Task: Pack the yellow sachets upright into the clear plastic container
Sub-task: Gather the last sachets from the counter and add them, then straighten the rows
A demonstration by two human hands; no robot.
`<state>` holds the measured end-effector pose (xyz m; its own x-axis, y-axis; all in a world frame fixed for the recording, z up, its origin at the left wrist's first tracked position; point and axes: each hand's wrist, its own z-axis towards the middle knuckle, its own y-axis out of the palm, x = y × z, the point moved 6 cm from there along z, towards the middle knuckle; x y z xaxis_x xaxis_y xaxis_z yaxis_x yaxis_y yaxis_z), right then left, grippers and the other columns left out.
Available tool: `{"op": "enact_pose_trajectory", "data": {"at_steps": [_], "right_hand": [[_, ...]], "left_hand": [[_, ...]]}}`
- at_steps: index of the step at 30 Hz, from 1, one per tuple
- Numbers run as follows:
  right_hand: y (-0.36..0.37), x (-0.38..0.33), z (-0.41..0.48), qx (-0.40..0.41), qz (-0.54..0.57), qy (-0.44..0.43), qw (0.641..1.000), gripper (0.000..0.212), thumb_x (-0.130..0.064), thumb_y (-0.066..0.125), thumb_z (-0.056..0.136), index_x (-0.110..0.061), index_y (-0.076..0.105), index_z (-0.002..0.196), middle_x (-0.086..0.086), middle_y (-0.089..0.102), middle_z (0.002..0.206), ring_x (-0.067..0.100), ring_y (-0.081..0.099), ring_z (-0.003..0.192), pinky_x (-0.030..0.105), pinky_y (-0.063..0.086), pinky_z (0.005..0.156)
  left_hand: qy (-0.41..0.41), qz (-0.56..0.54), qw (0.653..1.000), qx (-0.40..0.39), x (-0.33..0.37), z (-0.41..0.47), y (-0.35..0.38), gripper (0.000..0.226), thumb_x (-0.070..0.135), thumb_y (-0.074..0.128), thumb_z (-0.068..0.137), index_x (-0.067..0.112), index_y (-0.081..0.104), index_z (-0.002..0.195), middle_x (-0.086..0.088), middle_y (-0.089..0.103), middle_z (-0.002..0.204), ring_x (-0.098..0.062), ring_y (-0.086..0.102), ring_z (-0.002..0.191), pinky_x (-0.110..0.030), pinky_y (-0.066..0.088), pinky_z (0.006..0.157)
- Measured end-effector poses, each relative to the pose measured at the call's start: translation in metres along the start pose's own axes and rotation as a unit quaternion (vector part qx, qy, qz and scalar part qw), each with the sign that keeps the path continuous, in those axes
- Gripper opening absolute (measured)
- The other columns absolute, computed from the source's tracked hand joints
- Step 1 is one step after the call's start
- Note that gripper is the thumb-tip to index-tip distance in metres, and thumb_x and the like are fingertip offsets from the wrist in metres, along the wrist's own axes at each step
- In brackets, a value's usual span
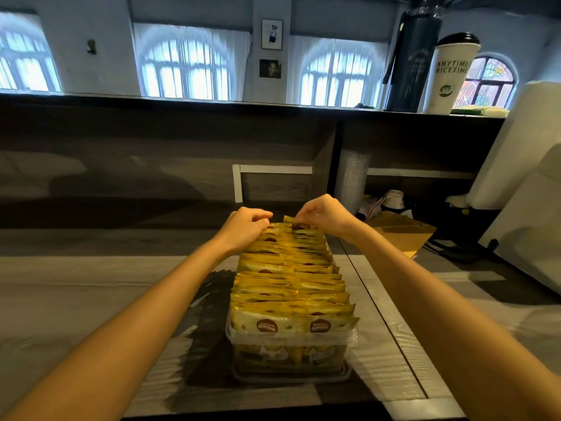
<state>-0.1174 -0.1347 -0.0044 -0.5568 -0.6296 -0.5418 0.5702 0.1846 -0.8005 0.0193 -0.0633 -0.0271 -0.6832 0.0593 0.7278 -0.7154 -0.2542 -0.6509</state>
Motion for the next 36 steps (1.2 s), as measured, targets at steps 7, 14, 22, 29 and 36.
{"op": "enact_pose_trajectory", "data": {"at_steps": [7, 14, 22, 29, 36], "right_hand": [[0.007, -0.002, -0.005, 0.061, -0.024, 0.016, 0.998, 0.025, -0.014, 0.061, 0.088, -0.001, 0.069, 0.106, 0.015, 0.070, 0.108, 0.023, 0.064, 0.100, 0.028, 0.050, 0.088], [-0.018, -0.013, -0.052, 0.128, 0.115, 0.041, 0.984, 0.039, -0.015, 0.054, 0.093, -0.010, 0.050, 0.131, 0.012, 0.057, 0.131, 0.024, 0.055, 0.119, 0.034, 0.048, 0.096], [-0.006, -0.023, -0.177, 0.180, 0.262, -0.009, 0.948, 0.016, -0.022, 0.065, 0.083, -0.024, 0.051, 0.090, -0.006, 0.057, 0.093, 0.007, 0.057, 0.087, 0.012, 0.051, 0.067], [0.004, -0.020, -0.202, 0.112, 0.148, 0.007, 0.983, 0.024, -0.016, 0.070, 0.078, -0.035, 0.055, 0.079, -0.012, 0.055, 0.091, 0.013, 0.052, 0.097, 0.030, 0.039, 0.090], [0.001, -0.025, -0.180, -0.001, 0.072, 0.015, 0.997, 0.023, -0.019, 0.069, 0.081, -0.007, 0.072, 0.101, -0.002, 0.067, 0.108, 0.007, 0.057, 0.097, 0.018, 0.045, 0.081]], "left_hand": [[-0.030, 0.040, 0.997, -0.053, -0.005, -0.009, 0.011, 0.045, 0.020, 0.034, 0.100, 0.015, 0.030, 0.145, -0.004, 0.024, 0.155, -0.022, 0.022, 0.143, -0.036, 0.020, 0.115], [-0.016, -0.030, 0.998, 0.053, 0.025, -0.051, -0.025, 0.041, 0.016, 0.043, 0.097, 0.015, 0.041, 0.138, -0.006, 0.044, 0.142, -0.021, 0.042, 0.129, -0.032, 0.041, 0.099], [0.007, -0.052, 0.993, 0.105, 0.032, -0.162, -0.026, 0.017, 0.037, 0.062, 0.083, 0.026, 0.049, 0.082, 0.005, 0.056, 0.086, -0.007, 0.053, 0.079, -0.021, 0.043, 0.063], [0.004, -0.044, 0.993, 0.107, 0.020, -0.178, -0.011, 0.027, 0.023, 0.070, 0.079, 0.030, 0.044, 0.078, 0.008, 0.058, 0.088, -0.011, 0.056, 0.088, -0.022, 0.048, 0.070], [-0.032, 0.006, 0.999, -0.006, 0.020, -0.158, -0.001, 0.011, 0.030, 0.069, 0.079, 0.028, 0.058, 0.079, 0.005, 0.063, 0.094, -0.013, 0.058, 0.095, -0.028, 0.051, 0.076]]}}
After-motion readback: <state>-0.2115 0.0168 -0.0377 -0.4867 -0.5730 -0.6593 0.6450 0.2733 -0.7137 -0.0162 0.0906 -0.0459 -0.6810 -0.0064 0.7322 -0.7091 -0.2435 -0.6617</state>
